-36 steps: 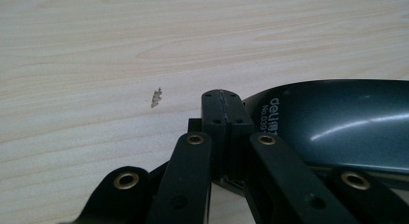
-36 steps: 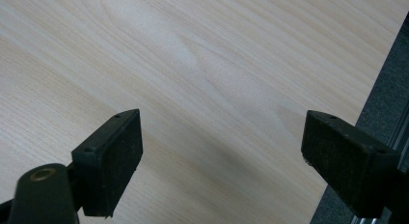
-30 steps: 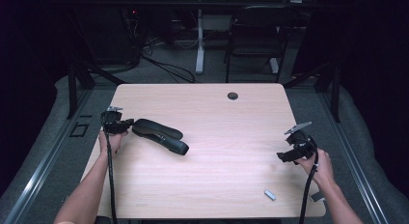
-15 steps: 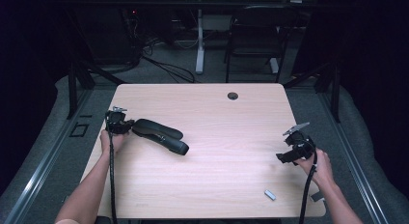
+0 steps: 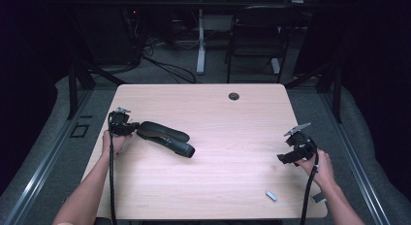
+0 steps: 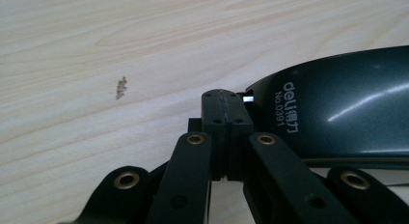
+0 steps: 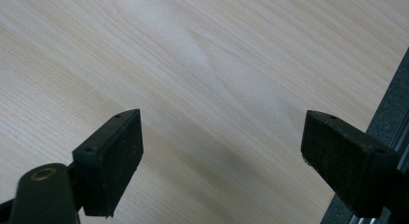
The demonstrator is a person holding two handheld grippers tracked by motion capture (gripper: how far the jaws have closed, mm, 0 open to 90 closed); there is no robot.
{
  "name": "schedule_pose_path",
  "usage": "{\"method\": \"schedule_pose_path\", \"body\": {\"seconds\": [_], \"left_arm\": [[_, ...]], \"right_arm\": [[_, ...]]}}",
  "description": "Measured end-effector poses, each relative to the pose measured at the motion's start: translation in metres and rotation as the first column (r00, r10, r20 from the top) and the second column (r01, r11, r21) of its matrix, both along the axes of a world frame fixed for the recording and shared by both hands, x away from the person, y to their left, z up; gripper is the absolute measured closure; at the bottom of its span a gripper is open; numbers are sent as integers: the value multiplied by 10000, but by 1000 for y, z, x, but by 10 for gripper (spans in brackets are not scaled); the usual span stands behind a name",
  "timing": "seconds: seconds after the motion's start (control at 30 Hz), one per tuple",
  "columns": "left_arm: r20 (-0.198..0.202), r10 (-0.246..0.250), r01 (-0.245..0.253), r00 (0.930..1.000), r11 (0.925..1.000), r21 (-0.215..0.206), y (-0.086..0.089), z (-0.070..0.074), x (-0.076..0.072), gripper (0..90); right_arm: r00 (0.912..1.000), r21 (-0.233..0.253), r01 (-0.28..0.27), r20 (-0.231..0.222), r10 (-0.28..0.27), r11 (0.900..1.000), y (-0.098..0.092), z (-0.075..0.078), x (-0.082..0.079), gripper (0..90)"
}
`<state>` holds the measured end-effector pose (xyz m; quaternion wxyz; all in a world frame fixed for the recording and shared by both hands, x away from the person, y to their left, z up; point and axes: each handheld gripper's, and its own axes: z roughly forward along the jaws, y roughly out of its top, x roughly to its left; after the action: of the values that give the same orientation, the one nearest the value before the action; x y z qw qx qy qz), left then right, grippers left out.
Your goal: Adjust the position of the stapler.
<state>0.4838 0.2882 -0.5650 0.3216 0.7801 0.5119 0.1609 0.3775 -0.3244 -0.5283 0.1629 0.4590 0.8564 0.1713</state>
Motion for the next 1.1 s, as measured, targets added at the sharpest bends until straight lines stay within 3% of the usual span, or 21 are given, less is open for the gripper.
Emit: {"method": "schedule_pose_path", "body": {"seconds": [0.13, 0.2, 0.6, 0.73, 0.8, 1.1], "left_arm": [[-3, -154, 154, 9999, 9999, 15, -2, 0, -1, 900], [41, -391, 390, 9992, 9990, 219, -4, 1, -2, 900], [-40, -1054, 1054, 9944, 9944, 9, -9, 1, -5, 900], [-146, -1449, 1450, 9893, 9894, 83, -13, 2, -8, 900], [-258, -1796, 1801, 9834, 9835, 161, -17, 3, -9, 900], [-426, -2369, 2381, 9706, 9709, 259, -31, 5, -14, 900]], "right_arm": [[10000, 45, -4, -58, 4, 10000, 0, 0, 0, 145], [9999, 166, -71, -111, 73, 9998, 1, -1, 0, 145], [9998, 36, -108, -172, 109, 9999, 2, -1, 1, 144], [9997, 176, -126, -208, 130, 9998, 3, -2, 1, 144], [9997, 136, -125, -231, 128, 9998, 2, -3, 2, 144], [9996, 206, -45, -295, 51, 9998, 0, -4, 2, 145]]}}
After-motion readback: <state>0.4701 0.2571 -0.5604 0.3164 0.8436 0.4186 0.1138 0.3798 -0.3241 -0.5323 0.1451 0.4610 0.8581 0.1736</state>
